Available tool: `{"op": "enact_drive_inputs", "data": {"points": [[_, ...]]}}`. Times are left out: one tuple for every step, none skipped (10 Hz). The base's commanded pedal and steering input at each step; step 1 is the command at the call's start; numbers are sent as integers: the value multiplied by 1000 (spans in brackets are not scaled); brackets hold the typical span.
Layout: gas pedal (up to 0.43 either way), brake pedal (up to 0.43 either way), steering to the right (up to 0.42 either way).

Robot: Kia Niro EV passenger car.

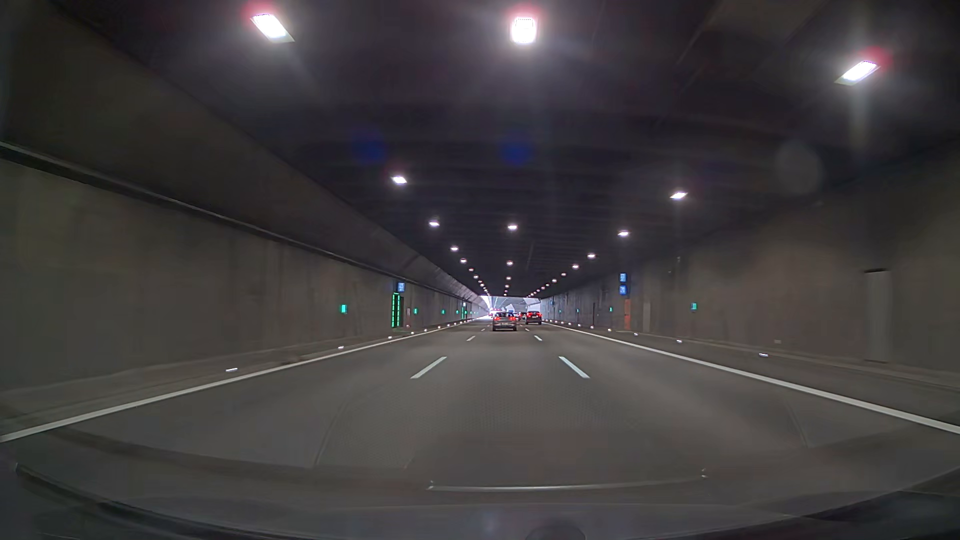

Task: Follow the waypoints while adhering to traffic rules and regulations

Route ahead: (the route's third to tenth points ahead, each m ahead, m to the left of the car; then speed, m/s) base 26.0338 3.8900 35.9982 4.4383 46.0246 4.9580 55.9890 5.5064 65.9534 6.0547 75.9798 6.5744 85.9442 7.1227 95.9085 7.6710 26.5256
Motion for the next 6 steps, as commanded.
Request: {"op": "enact_drive_inputs", "data": {"points": [[47,0,0],[47,0,0],[47,0,0],[47,0,0],[47,0,0],[47,0,0]]}}
